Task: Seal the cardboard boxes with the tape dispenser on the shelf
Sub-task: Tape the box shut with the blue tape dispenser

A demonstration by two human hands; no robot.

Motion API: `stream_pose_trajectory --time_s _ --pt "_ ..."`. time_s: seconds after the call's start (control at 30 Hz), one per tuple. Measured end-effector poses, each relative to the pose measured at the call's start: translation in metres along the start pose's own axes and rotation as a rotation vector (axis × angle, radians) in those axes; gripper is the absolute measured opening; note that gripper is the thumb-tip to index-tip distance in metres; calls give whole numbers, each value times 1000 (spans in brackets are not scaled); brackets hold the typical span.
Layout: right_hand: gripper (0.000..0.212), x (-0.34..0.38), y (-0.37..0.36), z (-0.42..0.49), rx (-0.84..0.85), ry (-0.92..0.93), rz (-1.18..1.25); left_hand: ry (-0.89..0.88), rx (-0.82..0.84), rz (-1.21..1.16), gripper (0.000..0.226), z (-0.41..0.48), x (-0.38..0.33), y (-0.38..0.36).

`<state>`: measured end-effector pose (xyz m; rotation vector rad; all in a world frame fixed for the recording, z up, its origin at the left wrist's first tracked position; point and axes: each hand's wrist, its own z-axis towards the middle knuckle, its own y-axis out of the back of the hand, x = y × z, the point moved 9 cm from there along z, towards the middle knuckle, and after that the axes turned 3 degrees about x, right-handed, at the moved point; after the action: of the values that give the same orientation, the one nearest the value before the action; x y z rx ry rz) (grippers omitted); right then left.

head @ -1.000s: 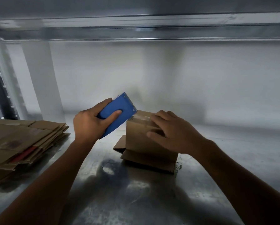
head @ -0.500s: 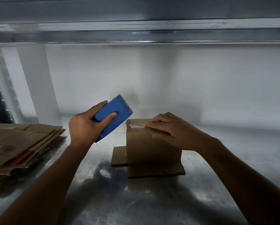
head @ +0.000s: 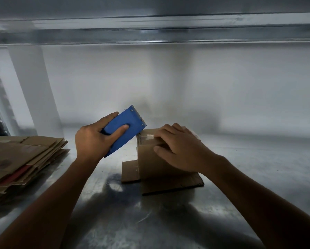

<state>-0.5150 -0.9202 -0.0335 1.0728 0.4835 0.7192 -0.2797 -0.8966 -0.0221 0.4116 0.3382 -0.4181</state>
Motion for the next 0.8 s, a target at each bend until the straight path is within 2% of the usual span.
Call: stream_pose_trajectory --time_s 0.1,0.17,0.27,0.4,0.5,0.67,0.8 --pt "67 2 -9 -1 -7 -21 -127 7 11 0 60 -2 1 -2" --pt "72 2 -11 1 -28 -27 -130 5 14 -11 59 -3 1 -2" --pt "68 0 -7 1 -69 37 -5 10 10 -14 61 -2 3 -1" --pt "58 -7 2 -8 -139 163 39 35 -5 -16 66 0 8 2" --pt "62 -6 4 -7 -136 130 45 29 -10 -17 69 1 6 2" --pt "74 5 -9 -1 -140 -31 1 38 2 -14 63 0 6 1" --pt "55 4 -11 -2 -203 4 58 30 -3 -8 61 0 4 4"
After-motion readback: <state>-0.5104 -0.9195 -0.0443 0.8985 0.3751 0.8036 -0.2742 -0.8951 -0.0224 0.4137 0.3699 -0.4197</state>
